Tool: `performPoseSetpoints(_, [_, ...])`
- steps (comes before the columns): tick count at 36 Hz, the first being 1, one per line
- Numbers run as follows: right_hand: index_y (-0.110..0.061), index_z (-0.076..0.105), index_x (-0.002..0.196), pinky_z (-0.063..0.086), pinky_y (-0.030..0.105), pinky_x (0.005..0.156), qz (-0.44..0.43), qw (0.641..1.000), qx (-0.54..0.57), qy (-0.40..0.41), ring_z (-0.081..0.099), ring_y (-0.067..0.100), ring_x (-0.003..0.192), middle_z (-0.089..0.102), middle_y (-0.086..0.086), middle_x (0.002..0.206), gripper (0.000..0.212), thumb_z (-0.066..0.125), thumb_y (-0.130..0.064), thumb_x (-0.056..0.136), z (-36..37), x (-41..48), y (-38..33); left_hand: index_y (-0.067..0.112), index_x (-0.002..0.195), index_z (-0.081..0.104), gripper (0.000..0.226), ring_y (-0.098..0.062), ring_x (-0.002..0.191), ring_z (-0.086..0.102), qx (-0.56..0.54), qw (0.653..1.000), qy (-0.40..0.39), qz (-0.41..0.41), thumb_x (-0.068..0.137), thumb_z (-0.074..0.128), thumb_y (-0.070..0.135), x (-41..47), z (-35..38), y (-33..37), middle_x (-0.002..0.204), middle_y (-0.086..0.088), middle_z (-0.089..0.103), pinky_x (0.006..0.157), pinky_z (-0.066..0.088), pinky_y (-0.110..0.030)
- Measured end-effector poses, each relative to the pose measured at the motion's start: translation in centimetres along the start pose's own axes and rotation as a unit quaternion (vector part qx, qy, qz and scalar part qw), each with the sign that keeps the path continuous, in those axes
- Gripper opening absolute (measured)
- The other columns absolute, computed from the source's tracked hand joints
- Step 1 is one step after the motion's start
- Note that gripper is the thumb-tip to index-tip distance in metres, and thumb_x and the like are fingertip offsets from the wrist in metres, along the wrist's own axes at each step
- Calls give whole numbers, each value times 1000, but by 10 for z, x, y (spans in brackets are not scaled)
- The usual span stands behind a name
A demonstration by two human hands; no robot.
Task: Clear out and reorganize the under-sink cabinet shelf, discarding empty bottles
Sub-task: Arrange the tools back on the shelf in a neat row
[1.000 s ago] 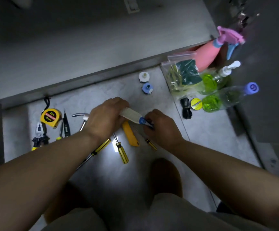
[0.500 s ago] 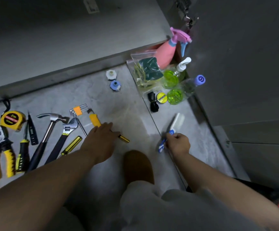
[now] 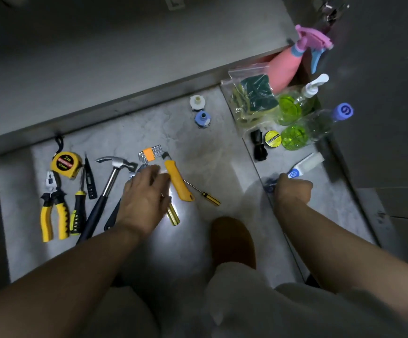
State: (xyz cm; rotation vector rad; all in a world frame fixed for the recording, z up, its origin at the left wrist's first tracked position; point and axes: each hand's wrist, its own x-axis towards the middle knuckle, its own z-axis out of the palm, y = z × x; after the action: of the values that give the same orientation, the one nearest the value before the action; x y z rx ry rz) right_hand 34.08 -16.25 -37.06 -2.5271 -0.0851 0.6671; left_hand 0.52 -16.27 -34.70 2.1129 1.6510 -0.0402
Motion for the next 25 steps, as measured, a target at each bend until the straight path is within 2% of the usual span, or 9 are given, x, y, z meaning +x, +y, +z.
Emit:
performPoseSetpoints(3, [-18,55,91,35,25,65,-143,987,-9,-67,61,25,82,57,-9,76,12,64,-21,84,7,-31,1,21,133,59,54,-35,134,43,5,998,15,-60,83,74,31,-7,-2,-14,145,-13,46,108,40,-50])
performPoseSetpoints(5, [-18,59,87,37,28,65,-246,953,-64,-164,61,20,79,59,-9,73,8,66,-21,85,15,-53,1,21,135,56,54,-34,136,41,12,996,26,-87,86,70,36,-12,-4,-21,145,-13,44,110,39,-51])
performPoseSetpoints(9, [-21,64,91,46,24,67,-351,850,-152,-361,62,11,77,67,-5,84,11,69,-21,81,37,-97,-6,21,134,49,50,-33,128,44,7,982,70,-175,90,66,38,-23,-10,-34,139,-10,45,105,40,-52])
performPoseSetpoints(11, [-17,63,98,47,31,70,-414,786,-210,-409,61,17,80,64,0,89,19,69,-20,80,47,-114,-10,20,136,47,54,-34,130,44,-4,966,88,-243,88,68,33,-27,-12,-43,141,-11,44,107,39,-55])
performPoseSetpoints(13, [-17,58,114,50,36,75,-455,722,-263,-450,58,24,86,55,5,98,35,68,-19,81,57,-129,-13,20,143,41,65,-36,137,38,-19,949,82,-305,86,70,32,-31,-14,-54,148,-13,38,112,33,-59])
performPoseSetpoints(16, [-26,48,139,53,40,84,-519,642,-349,-443,55,32,97,40,10,120,61,67,-24,81,70,-149,-15,25,155,25,85,-35,152,18,-51,924,74,-371,84,71,33,-36,-16,-72,163,-14,18,118,19,-63])
performPoseSetpoints(20, [-31,50,141,47,43,90,-674,534,-386,-335,44,36,123,39,14,141,63,65,-38,81,81,-170,-16,40,160,6,98,-32,157,2,-95,882,61,-457,84,68,47,-36,-25,-94,169,-8,-1,117,16,-68])
performPoseSetpoints(22, [-34,51,141,42,42,95,-714,490,-385,-320,37,35,135,38,13,148,63,63,-41,80,85,-175,-14,45,159,0,101,-32,156,4,-120,858,35,-499,84,66,57,-35,-31,-107,169,-7,0,117,18,-69])
performPoseSetpoints(25, [-34,47,145,35,48,109,-731,440,-388,-349,25,36,148,29,13,160,67,65,-43,81,91,-176,-9,50,158,0,98,-35,150,20,-137,846,4,-515,84,63,64,-35,-32,-122,161,-11,19,115,26,-65])
